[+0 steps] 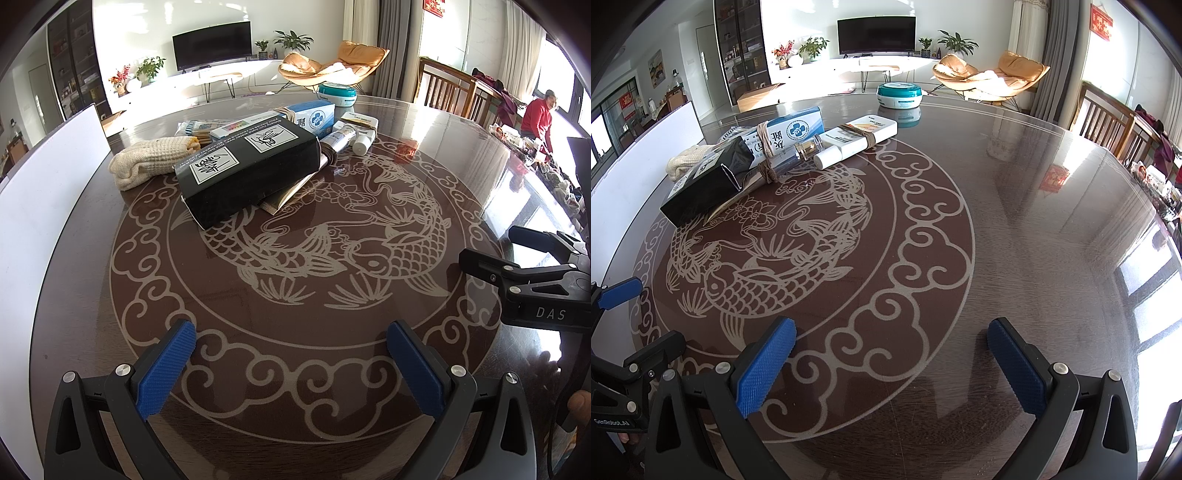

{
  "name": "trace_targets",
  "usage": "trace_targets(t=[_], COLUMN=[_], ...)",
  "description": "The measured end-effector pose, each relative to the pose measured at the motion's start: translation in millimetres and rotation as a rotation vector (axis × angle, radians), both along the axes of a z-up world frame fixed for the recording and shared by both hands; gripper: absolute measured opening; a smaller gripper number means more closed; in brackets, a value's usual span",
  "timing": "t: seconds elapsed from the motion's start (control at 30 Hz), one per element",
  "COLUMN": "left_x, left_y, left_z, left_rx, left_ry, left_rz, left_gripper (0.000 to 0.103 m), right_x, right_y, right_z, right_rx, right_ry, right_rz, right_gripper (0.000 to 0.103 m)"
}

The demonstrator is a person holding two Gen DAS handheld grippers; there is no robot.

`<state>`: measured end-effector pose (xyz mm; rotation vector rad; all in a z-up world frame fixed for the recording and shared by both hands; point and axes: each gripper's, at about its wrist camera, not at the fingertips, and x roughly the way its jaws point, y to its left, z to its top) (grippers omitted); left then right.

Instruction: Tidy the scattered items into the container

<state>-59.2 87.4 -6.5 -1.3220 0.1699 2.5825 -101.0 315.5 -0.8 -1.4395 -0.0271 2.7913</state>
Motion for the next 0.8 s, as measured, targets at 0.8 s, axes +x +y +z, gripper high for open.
trace_targets(t=[0.8], left_x=[-141], left_y=[-11], left_z=[48], left_rx=[-0.008], left_ry=[0.122], left_rz=[-0.125], left_gripper=[0.103], right_x=[0], right_y=[0], right_z=[1], right_rx=[0.001], right_ry=[0.001], right_rz=[0.001], right_gripper=[0.103])
